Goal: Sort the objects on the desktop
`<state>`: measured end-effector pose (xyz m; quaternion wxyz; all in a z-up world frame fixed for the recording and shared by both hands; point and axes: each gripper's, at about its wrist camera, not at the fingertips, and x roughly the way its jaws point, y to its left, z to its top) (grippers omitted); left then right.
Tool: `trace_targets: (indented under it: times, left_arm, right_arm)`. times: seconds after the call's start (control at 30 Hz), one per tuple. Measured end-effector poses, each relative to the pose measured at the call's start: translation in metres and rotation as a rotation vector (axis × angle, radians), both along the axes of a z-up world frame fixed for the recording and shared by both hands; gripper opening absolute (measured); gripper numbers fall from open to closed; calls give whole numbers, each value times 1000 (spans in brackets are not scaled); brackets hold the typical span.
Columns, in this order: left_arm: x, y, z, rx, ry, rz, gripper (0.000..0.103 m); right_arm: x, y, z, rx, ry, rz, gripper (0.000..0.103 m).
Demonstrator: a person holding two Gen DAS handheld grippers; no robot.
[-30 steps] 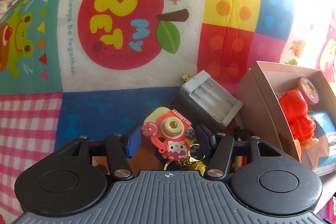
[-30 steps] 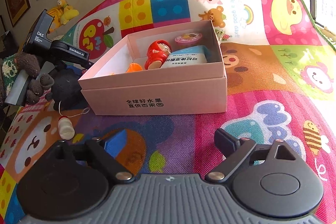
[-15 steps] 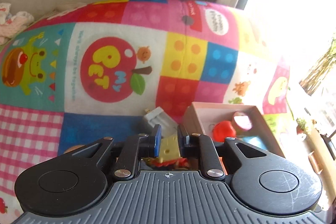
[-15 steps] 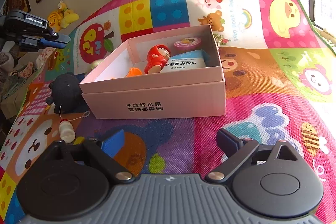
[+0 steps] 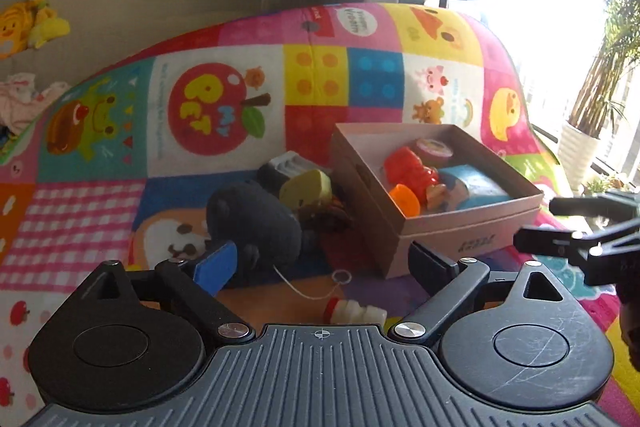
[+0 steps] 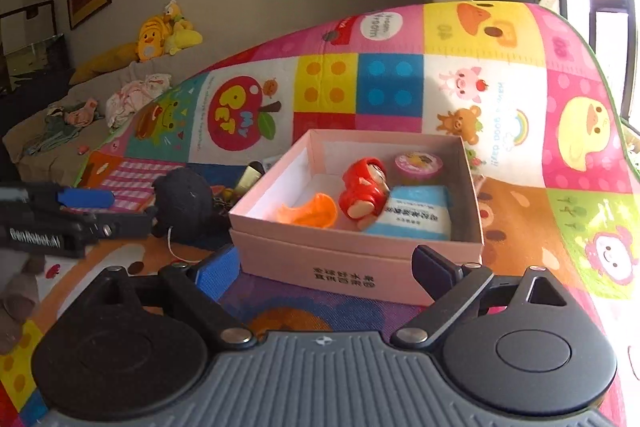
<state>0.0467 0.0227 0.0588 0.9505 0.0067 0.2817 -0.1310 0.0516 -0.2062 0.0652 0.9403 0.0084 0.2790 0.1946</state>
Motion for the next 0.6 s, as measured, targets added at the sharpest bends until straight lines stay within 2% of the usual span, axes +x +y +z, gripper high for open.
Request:
trace_targets:
  times: [0.07, 0.13, 0.23, 0.4, 0.6]
  left_arm:
    - [-8, -1, -18, -21, 12, 9, 97]
    - [-13, 0, -31, -61, 20, 6, 98]
    - [-17, 4, -45, -108, 31, 22, 100]
    - [-19, 11, -53, -165, 42, 5, 102]
    - [-13, 24, -58, -253, 89, 30, 102]
  right_arm:
    - [30, 20, 20, 46, 106, 88, 64]
    - [64, 42, 31, 77, 211, 138, 56]
    - [108, 82, 34, 5, 239, 128, 56]
    - [172, 147, 1, -224, 268, 64, 56]
    - [205, 172, -40, -344, 368, 64, 56]
